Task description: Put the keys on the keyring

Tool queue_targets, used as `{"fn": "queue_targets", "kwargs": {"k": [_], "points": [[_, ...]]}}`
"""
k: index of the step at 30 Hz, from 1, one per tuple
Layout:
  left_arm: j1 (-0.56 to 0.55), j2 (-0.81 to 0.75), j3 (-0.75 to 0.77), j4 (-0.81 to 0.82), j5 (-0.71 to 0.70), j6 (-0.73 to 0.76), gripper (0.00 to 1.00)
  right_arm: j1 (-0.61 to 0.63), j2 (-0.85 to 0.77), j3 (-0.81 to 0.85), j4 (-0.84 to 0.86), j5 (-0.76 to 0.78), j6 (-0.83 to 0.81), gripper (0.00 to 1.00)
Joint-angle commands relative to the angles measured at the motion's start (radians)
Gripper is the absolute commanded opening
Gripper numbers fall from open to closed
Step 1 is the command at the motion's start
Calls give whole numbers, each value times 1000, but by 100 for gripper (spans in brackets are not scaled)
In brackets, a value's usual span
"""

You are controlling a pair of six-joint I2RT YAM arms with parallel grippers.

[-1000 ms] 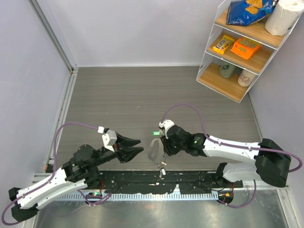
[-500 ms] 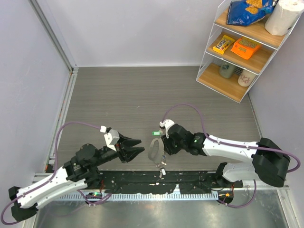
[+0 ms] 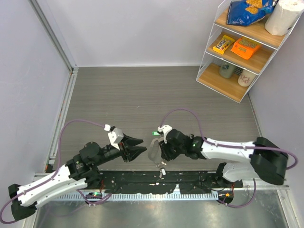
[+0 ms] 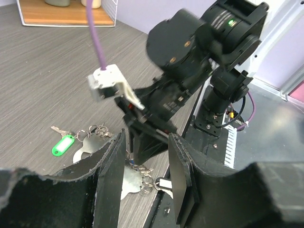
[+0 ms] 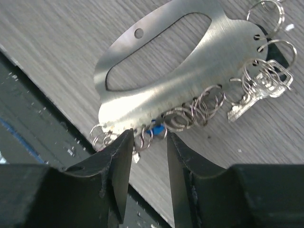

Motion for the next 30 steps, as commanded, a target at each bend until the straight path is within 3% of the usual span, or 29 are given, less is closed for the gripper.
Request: {"fn": "queue_targets", "kwargs": {"k": [1, 9, 12, 16, 24, 30], "points": [[1, 2, 42, 52, -17, -8, 46, 3, 161, 82, 104, 28, 53, 42], [1, 6, 50, 34, -25, -3, 46, -98, 432, 249, 307, 126, 161, 43], [1, -15, 58, 9, -27, -3, 47, -193, 389, 219, 356, 195, 186, 39], [3, -50, 35, 8, -45, 2, 47, -212, 257, 200, 286, 315, 140, 35], [1, -63, 19, 19, -36, 3, 47, -142, 108, 174, 238, 222, 105, 41], [1, -61, 18, 31, -30, 6, 47, -108, 158, 234, 207, 176, 100, 45]]}}
